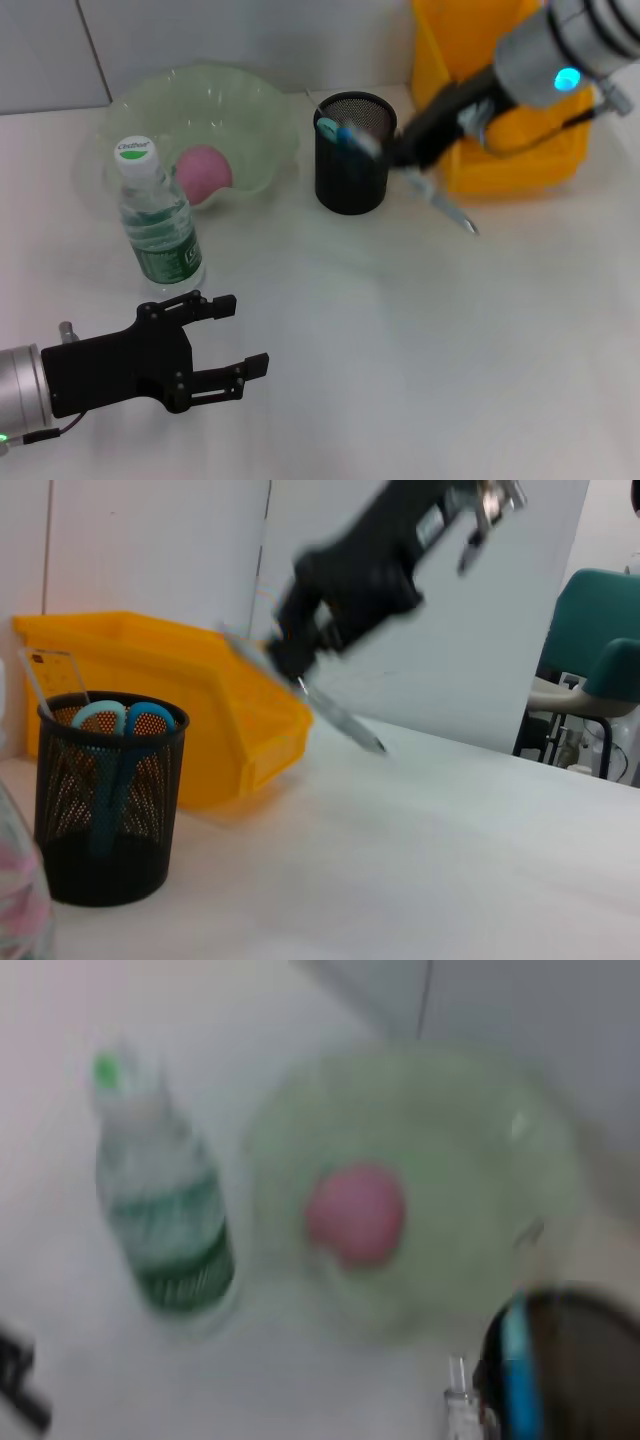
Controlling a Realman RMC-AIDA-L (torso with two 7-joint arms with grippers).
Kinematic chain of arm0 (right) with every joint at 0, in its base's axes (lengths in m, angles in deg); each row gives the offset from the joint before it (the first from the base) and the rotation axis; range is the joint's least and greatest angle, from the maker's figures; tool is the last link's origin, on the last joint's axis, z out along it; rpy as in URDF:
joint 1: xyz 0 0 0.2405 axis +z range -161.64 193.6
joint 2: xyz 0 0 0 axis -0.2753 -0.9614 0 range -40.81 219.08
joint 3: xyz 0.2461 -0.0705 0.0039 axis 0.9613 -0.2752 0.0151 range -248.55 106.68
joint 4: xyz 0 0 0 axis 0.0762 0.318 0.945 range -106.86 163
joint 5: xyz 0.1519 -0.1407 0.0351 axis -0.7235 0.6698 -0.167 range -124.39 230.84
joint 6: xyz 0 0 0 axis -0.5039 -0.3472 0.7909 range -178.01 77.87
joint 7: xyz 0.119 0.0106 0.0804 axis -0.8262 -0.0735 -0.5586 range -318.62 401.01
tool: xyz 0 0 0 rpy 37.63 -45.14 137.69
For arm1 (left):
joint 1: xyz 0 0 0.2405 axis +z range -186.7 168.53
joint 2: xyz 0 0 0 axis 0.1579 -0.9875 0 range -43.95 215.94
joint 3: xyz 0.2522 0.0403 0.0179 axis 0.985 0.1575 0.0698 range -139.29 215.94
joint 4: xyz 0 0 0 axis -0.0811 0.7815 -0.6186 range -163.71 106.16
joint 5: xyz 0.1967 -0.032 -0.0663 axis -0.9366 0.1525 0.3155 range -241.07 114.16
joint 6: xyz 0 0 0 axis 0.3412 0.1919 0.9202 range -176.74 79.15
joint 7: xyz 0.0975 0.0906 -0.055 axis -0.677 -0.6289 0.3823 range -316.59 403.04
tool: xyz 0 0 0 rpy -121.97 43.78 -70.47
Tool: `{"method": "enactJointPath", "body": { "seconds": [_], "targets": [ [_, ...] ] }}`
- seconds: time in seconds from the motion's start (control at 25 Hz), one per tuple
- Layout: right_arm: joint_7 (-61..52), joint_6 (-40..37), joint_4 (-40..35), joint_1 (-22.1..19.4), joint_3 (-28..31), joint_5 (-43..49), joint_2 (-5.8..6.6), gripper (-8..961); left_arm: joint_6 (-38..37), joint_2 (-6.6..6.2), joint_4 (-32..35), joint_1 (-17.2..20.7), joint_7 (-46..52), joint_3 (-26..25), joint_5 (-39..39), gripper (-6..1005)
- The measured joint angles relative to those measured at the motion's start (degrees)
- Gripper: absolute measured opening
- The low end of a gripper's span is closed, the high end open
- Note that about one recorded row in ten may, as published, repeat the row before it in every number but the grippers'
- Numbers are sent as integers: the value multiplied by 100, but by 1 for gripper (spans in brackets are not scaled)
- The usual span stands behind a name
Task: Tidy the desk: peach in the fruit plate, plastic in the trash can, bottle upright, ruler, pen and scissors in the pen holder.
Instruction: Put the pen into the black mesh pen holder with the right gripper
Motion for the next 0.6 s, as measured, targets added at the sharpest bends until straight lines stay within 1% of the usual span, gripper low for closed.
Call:
{"method": "enactJointPath", "body": {
  "seconds": [0.04, 0.08, 0.12, 0.16, 0.2, 0.24, 0.28, 0.36, 0.4, 0.44, 0.48, 0.52, 0.56, 0.6],
  "targets": [
    [0, 0, 0, 0, 0, 0, 0, 169, 0, 0, 0, 0, 0, 0, 0, 834],
    [82, 290, -216, -124, 124, -241, 0, 169, -1, 3, 0, -8, 6, 4, -1, 834],
    [119, 442, -273, -174, 162, -334, 0, 169, -1, 3, 0, -8, 6, 4, -1, 835],
    [119, 442, -273, -174, 162, -334, 0, 170, -1, 4, 0, -10, 6, 6, -2, 835],
    [241, 880, -300, -292, 191, -591, -3, 170, -1, 4, 0, -10, 7, 8, -3, 835],
    [241, 880, -300, -292, 191, -591, -3, 171, -1, 4, 0, -10, 7, 8, -3, 835],
    [339, 1133, -277, -356, 181, -748, -8, 172, -1, 5, 0, 0, 11, 9, -3, 835],
    [589, 1626, -163, -472, 93, -1049, -15, 173, -1, 6, 0, 11, 15, 9, -4, 835],
    [770, 2105, 56, -546, -61, -1263, -20, 173, -1, 6, 0, 11, 15, 9, -4, 835],
    [770, 2105, 56, -546, -61, -1263, -20, 173, -1, 6, 0, 14, 15, 10, -3, 835],
    [821, 2320, 181, -559, -136, -1321, -21, 173, -3, 2, 0, 23, 16, 8, 3, 835],
    [890, 2696, 427, -559, -268, -1374, -22, 174, -9, 1, 0, 27, 16, 6, 6, 835],
    [890, 2696, 427, -559, -268, -1374, -22, 174, -9, 1, 0, 27, 16, 6, 6, 835],
    [1013, 3066, 659, -557, -408, -1490, -24, 174, -12, 1, 0, 28, 17, 5, 5, 835]
  ]
}}
